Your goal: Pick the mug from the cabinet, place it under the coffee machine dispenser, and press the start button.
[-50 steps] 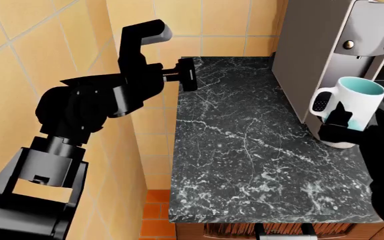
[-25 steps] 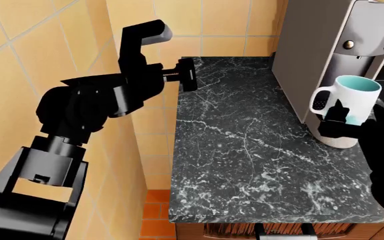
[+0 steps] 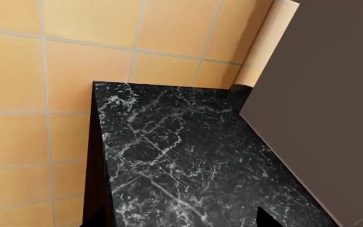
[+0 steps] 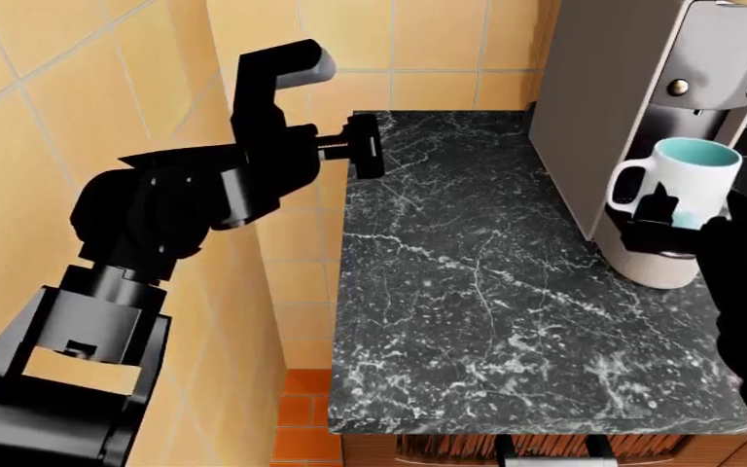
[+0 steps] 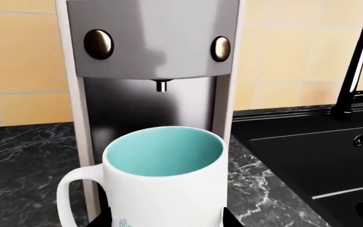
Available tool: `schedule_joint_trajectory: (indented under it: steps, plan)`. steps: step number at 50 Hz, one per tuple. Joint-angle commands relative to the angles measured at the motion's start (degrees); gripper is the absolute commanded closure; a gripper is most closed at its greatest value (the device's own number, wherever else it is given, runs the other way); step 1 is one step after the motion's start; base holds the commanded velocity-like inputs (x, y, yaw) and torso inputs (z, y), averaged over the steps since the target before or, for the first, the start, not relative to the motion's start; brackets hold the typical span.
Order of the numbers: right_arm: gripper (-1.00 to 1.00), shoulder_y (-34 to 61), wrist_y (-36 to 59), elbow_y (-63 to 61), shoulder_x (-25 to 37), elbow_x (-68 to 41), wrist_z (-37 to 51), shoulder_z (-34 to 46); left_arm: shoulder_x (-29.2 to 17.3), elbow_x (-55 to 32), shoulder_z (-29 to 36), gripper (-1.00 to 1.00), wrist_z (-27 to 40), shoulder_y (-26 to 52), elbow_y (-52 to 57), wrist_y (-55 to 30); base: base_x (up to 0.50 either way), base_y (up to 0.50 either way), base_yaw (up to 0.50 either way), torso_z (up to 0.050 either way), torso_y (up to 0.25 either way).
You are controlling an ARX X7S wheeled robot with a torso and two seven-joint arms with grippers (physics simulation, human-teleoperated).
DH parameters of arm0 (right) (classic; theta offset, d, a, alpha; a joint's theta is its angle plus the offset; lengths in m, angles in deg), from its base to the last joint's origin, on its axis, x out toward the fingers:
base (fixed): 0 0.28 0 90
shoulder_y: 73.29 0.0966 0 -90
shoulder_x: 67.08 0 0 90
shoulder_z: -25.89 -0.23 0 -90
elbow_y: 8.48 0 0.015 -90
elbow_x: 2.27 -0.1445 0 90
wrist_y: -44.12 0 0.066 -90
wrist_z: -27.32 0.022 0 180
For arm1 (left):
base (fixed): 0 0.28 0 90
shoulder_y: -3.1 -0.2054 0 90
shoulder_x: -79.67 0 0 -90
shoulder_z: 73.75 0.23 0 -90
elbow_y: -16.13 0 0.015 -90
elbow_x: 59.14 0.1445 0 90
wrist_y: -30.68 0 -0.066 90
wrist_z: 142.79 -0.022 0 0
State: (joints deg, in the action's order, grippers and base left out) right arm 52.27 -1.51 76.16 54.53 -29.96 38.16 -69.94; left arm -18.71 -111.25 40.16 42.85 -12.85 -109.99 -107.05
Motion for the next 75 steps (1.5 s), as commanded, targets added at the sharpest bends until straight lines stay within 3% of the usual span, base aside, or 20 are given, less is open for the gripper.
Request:
schedule_joint_trajectory:
  steps: [1, 41, 42, 56, 67, 75]
  plan:
    - [1.0, 0.82, -1.58, 5.11, -0.52, 3.21, -0.8, 1.7, -0.01, -0.19, 0.27, -1.0, 0.09, 0.01, -0.06, 0.16, 0.0, 0.0, 0.0, 0.0, 0.0]
    - [1.0, 2.05, -2.1, 9.28, -2.07, 4.6, -1.11, 5.38, -0.3, -1.45, 0.87, -1.0, 0.96, -0.45, 1.0, -0.02, 0.01, 0.0, 0.0, 0.0, 0.0]
    - [-1.0, 1.86, -1.67, 8.61, -2.02, 4.34, -0.99, 5.2, -0.31, -1.46, 0.9, -1.0, 0.93, -0.43, 0.97, 0.01, 0.02, 0.0, 0.01, 0.0, 0.0]
    - [-1.0, -1.73, 4.26, -6.5, -0.71, 1.18, 2.13, 2.64, -0.29, -1.54, 1.39, -1.0, 0.76, -0.67, 0.84, 0.4, 0.0, 0.0, 0.0, 0.0, 0.0]
    - [-1.0, -4.24, 13.76, -20.24, 1.59, 4.94, 13.92, 0.52, -0.41, -1.72, 1.59, -1.0, 0.64, -0.62, 0.56, 0.58, 0.0, 0.0, 0.0, 0.0, 0.0]
    - [-1.0, -4.62, 20.39, -30.65, 0.64, 0.67, 15.64, -4.46, -0.43, -1.65, 1.8, -1.0, 0.36, -0.61, -0.04, 1.05, 0.0, 0.0, 0.0, 0.0, 0.0]
